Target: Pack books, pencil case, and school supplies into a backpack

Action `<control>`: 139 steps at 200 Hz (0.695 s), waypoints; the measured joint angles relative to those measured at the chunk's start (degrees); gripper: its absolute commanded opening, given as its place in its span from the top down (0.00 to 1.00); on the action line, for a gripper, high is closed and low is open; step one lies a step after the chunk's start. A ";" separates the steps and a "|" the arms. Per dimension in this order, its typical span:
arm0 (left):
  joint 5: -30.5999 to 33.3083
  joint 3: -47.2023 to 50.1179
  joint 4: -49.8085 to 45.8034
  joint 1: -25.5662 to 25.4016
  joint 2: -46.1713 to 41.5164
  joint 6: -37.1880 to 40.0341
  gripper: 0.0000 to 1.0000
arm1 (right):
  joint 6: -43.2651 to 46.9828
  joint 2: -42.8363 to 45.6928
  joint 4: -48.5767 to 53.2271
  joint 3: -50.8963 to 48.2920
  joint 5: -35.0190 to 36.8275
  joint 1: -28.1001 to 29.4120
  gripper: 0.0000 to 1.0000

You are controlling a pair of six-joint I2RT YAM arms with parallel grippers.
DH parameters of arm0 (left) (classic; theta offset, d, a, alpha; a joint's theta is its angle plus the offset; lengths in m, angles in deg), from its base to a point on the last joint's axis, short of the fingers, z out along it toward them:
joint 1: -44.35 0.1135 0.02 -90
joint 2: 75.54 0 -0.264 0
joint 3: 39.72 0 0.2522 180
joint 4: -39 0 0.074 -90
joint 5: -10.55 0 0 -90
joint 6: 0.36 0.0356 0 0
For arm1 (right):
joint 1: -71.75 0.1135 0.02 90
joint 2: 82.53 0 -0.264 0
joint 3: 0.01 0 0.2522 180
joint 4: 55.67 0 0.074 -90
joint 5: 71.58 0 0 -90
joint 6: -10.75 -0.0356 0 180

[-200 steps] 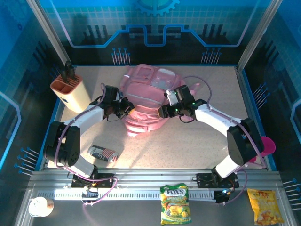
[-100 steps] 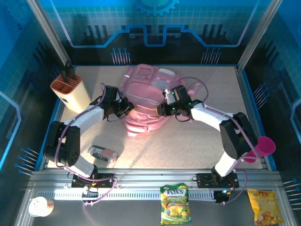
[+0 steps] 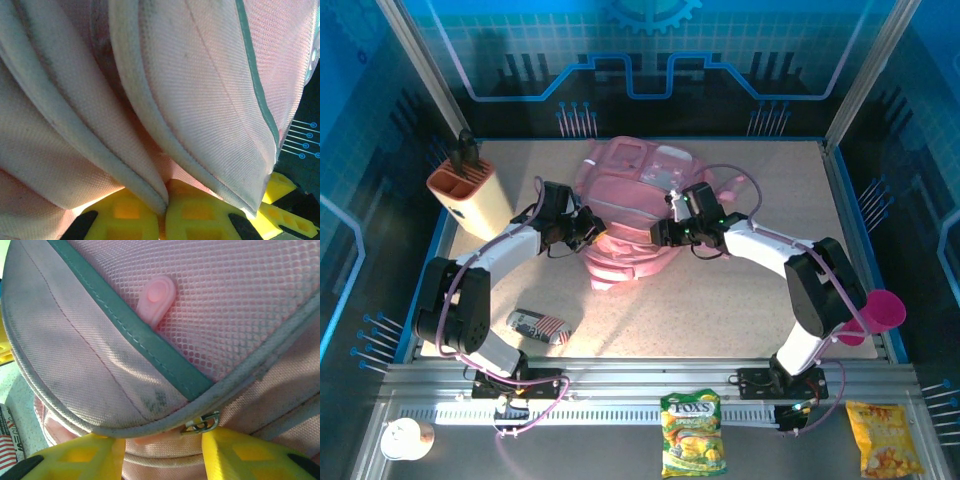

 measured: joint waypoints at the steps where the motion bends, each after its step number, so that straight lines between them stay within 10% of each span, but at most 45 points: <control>1: 0.00 0.00 0.00 0.00 0.00 -0.02 0.96 | 0.00 0.00 -0.02 0.00 -0.02 0.02 0.50; 34: 0.02 0.00 0.02 0.00 0.00 -0.02 0.96 | -0.44 -0.11 -1.09 0.00 0.90 0.74 0.48; 139: 0.00 0.00 0.44 0.00 0.00 -0.02 0.96 | 0.66 -0.37 -0.11 -0.46 9.09 3.26 0.90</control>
